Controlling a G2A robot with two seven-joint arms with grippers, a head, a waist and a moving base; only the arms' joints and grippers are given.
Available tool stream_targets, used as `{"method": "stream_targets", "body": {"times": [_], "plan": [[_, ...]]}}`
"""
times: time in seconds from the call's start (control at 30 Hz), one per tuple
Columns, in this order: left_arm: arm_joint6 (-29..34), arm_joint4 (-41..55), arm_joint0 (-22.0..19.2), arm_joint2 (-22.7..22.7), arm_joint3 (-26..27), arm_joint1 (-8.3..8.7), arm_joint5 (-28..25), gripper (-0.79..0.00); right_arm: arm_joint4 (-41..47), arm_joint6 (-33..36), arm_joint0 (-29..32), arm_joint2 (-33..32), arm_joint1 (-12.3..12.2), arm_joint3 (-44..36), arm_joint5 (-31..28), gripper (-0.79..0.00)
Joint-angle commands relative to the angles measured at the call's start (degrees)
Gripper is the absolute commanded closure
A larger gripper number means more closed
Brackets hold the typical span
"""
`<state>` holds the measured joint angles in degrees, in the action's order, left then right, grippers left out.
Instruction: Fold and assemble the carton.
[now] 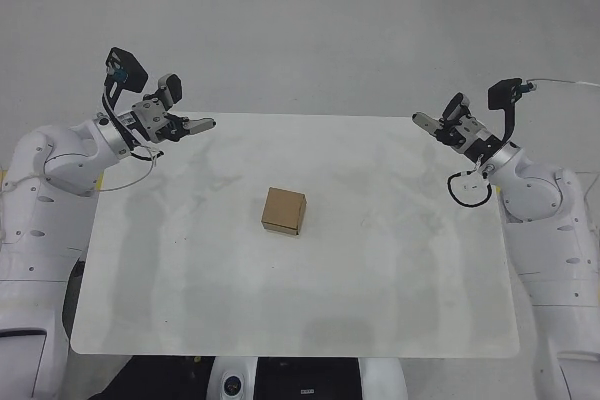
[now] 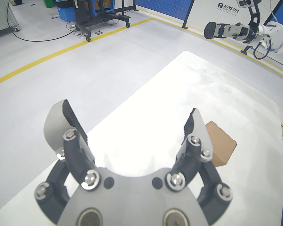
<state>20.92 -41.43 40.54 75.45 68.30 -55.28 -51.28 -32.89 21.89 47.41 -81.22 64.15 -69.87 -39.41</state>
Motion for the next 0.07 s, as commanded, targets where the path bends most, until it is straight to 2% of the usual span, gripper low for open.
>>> {"method": "stream_targets", "body": {"times": [0.0,0.03], "plan": [[0.0,0.0,0.0,0.0,0.0,0.0,0.0,-0.784,0.0,0.0,0.0,0.0,0.0,0.0,0.0,-0.784],[0.0,0.0,0.0,0.0,0.0,0.0,0.0,-0.785,0.0,0.0,0.0,0.0,0.0,0.0,0.0,-0.785]]}}
